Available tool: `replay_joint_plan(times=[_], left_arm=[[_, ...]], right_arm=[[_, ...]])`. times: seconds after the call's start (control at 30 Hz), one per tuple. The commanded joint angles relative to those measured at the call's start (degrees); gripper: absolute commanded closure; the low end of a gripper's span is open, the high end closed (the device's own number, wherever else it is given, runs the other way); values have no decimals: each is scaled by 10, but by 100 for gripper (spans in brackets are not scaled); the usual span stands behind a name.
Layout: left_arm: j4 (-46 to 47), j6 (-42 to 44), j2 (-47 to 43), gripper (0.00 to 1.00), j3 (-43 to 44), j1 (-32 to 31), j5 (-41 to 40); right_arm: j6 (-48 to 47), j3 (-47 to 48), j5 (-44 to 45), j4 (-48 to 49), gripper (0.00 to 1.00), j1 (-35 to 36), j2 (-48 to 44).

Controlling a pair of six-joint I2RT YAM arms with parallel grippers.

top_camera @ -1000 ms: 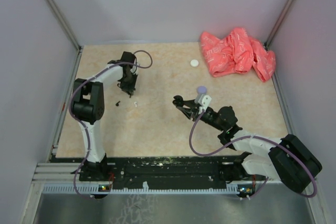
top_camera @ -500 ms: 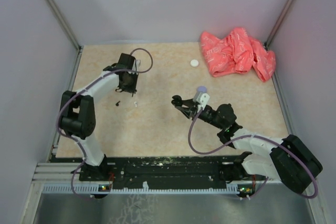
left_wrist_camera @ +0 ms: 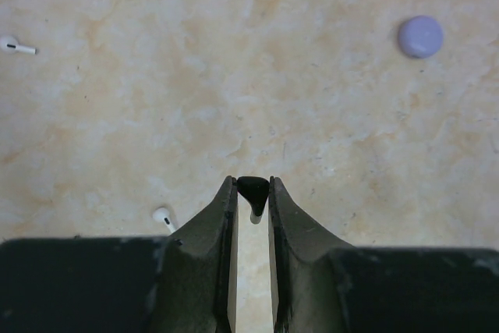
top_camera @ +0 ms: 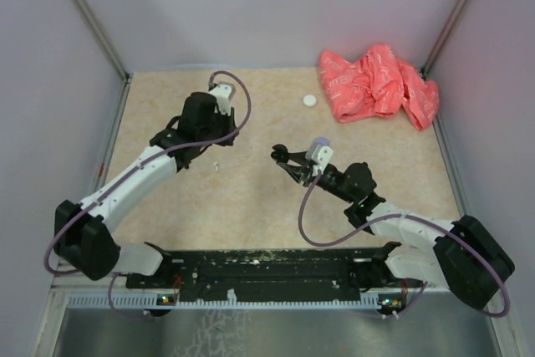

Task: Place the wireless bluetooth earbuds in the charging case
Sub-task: Pick up the earbud from the center of the board, then place the earbud in the charging case.

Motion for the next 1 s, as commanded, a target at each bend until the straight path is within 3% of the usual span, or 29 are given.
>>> replay_joint_plan(times=[0.0, 0.3, 0.97], left_arm=[[96, -32, -67, 86, -42, -21, 10], [218, -90, -148, 85, -110, -64, 57], [389, -161, -179, 87, -162, -152, 74]], right_arm=[[-18, 26, 38, 60, 100, 11, 1], [-10, 17, 70, 196, 100, 19, 52], [-2, 15, 86, 275, 100, 20, 82]])
